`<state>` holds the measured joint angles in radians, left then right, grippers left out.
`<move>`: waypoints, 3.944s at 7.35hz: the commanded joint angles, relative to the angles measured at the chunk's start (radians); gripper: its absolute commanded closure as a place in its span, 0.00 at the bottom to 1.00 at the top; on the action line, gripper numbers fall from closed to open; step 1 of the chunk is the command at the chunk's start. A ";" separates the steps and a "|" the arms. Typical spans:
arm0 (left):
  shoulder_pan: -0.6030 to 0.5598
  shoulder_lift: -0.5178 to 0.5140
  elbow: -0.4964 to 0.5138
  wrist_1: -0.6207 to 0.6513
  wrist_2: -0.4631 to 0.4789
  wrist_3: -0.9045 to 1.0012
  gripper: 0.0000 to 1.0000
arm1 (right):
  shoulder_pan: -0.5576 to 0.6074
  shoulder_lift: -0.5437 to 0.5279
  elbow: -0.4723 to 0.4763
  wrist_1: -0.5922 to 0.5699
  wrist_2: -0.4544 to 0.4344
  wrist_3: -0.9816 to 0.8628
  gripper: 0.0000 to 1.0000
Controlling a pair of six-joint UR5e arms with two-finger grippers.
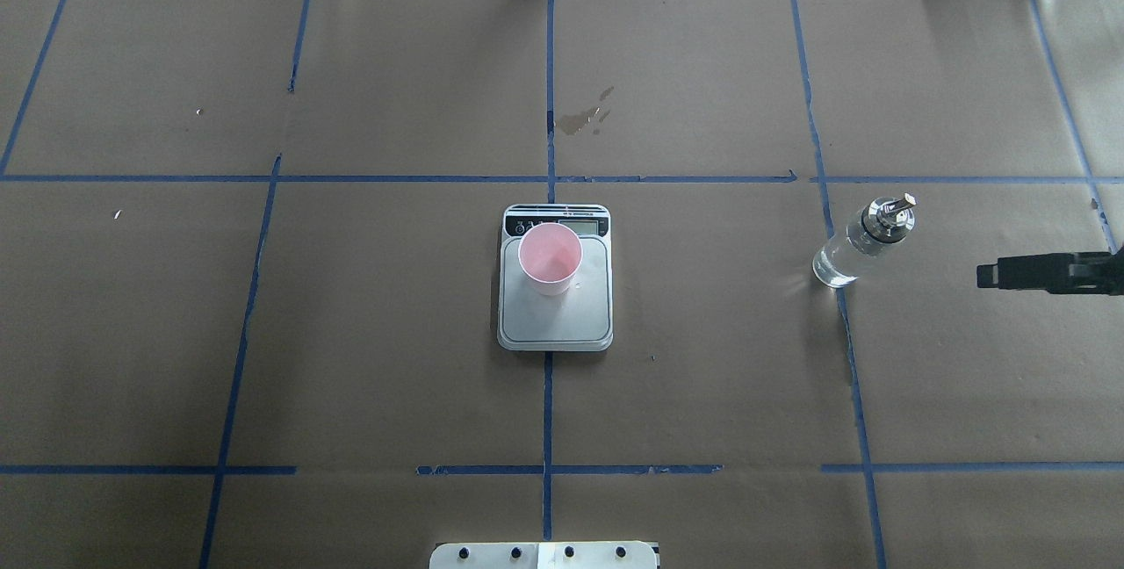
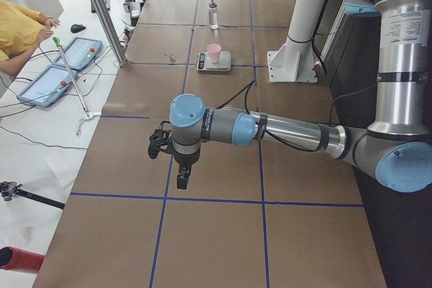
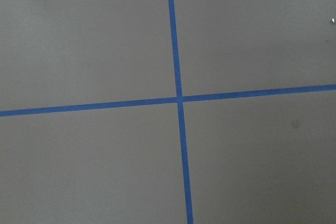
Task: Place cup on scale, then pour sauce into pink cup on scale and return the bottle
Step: 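Reach the right gripper to the glass sauce bottle and grasp it, then lift the bottle with the right gripper and carry it over the cup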
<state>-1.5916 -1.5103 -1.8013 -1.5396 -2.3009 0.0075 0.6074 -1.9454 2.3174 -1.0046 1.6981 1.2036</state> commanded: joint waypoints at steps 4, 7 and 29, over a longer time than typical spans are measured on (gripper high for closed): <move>-0.004 0.007 -0.004 -0.001 -0.002 0.009 0.00 | -0.417 0.074 -0.252 0.185 -0.661 0.143 0.00; -0.004 0.007 -0.010 -0.001 -0.002 0.009 0.00 | -0.416 0.123 -0.352 0.300 -0.745 0.080 0.00; -0.002 0.002 -0.017 -0.001 -0.003 0.006 0.00 | -0.228 0.279 -0.426 0.353 -0.844 -0.253 1.00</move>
<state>-1.5941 -1.5074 -1.8185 -1.5401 -2.3040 0.0162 0.3792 -1.6680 1.8703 -0.6506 0.8789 1.0515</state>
